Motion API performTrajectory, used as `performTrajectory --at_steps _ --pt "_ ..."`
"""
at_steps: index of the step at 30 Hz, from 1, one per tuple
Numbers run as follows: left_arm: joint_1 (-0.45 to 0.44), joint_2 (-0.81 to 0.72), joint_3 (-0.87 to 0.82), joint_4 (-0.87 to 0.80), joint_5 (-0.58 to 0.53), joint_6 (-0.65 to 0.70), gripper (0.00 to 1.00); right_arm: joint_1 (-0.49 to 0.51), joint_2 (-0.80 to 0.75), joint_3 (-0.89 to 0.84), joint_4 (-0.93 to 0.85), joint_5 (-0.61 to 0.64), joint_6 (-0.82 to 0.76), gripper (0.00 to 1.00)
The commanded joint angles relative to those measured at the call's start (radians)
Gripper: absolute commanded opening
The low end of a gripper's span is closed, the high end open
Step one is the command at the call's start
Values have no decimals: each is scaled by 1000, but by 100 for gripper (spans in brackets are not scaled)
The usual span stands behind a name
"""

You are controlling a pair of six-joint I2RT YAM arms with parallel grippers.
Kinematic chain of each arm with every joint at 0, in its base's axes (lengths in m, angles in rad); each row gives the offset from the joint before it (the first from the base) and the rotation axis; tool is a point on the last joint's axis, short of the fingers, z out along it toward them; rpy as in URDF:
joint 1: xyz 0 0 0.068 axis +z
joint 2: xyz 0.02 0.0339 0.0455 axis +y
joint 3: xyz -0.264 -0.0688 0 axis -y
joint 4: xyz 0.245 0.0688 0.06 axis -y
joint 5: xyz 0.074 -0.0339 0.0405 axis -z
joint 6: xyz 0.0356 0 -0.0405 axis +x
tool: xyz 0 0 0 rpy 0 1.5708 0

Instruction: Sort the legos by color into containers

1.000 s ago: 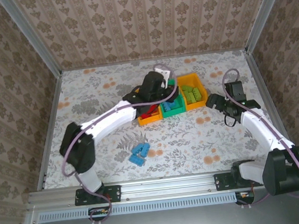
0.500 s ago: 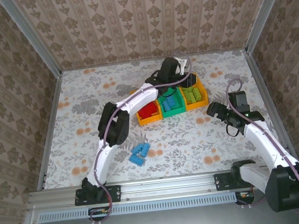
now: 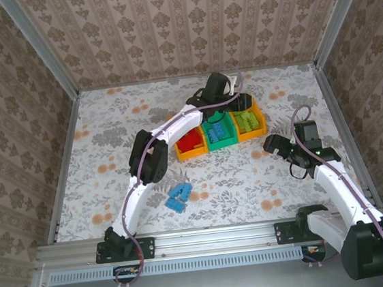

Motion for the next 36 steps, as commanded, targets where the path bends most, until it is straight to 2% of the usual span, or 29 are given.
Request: performTrajectory --at_steps 1,6,8,10,13,17,20,22,26,29,33,36 --pt "0 15 35 -19 3 0 56 -4 -17 -11 -21 -19 4 99" --pt "-1 12 33 -20 3 -12 65 -4 -20 -9 -28 -19 3 99" --pt "-3 7 32 -20 4 -12 77 -4 -25 -9 -30 -20 3 99" --pt "-5 -4 24 -18 2 -9 99 -2 -31 -9 -31 -23 -4 99" --pt "-8 -40 0 -18 -15 -1 100 29 -58 -8 -32 8 -27 98" --pt "-9 -121 -51 -32 -68 28 100 121 -94 -11 -21 80 -70 98" --pt "-7 -199 -110 -55 -127 65 100 214 -76 -12 20 95 -94 97" --pt "-5 -266 -179 -50 -169 104 100 314 -34 -3 63 119 -114 96" --pt "9 -382 -318 -27 -225 157 100 520 115 64 128 172 -163 95" --pt "47 -475 -452 12 -257 124 100 669 268 146 154 205 -204 95" --pt "125 -607 -674 108 -285 62 100 770 504 308 101 165 -97 95" --pt "173 -694 -775 81 -332 70 100 851 615 382 117 113 -3 95"
